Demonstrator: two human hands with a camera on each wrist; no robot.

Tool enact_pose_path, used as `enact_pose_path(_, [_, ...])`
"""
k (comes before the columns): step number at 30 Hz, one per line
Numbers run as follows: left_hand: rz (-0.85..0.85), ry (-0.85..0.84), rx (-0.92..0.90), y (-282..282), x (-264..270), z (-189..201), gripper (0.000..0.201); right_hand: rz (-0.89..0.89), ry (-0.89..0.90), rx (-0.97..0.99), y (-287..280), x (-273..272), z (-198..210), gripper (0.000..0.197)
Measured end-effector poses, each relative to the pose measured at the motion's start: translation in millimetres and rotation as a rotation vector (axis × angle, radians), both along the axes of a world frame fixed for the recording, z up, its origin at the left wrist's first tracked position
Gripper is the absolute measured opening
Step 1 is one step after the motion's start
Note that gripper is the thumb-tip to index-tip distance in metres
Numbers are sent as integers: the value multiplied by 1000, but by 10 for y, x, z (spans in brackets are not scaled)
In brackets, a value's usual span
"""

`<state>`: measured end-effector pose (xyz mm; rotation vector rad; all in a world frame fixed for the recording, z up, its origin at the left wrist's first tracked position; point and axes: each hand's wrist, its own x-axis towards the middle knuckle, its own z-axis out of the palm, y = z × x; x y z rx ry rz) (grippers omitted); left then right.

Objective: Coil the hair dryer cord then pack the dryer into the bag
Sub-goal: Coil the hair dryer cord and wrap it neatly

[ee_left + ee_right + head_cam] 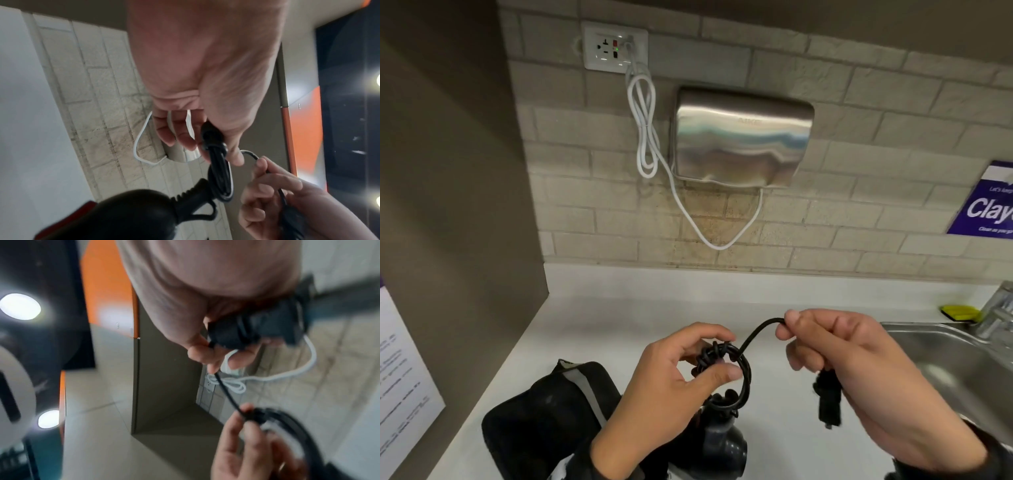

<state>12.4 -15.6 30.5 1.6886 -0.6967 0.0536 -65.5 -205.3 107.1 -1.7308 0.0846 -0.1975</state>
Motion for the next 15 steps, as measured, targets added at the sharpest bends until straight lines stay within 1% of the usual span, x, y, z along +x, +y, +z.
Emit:
enact_pose_path(2, [6, -9, 24, -1, -3, 9, 30, -9, -68, -139, -15, 19, -5, 33])
enact_pose_path(6, [41, -94, 82, 24, 16, 25, 24, 11, -262, -389, -81, 61, -89, 22])
enact_pose_path(8, [46, -121, 93, 34, 17, 38, 24, 60, -298, -518, -161, 79, -137, 17])
enact_pose_path(11, [53, -115, 53, 51, 23, 31, 23, 108, -314, -748, -296, 113, -209, 18])
enact_pose_path(13, [54, -96, 15, 59, 33, 17, 23, 91, -359, -871, -364, 159, -291, 17])
enact_pose_path(14, [46, -85, 4, 59, 37, 6, 24, 61, -380, -900, -376, 186, -332, 16])
enact_pose_path(15, [33, -72, -8, 52, 38, -2, 24, 25, -391, -888, -373, 210, -369, 14])
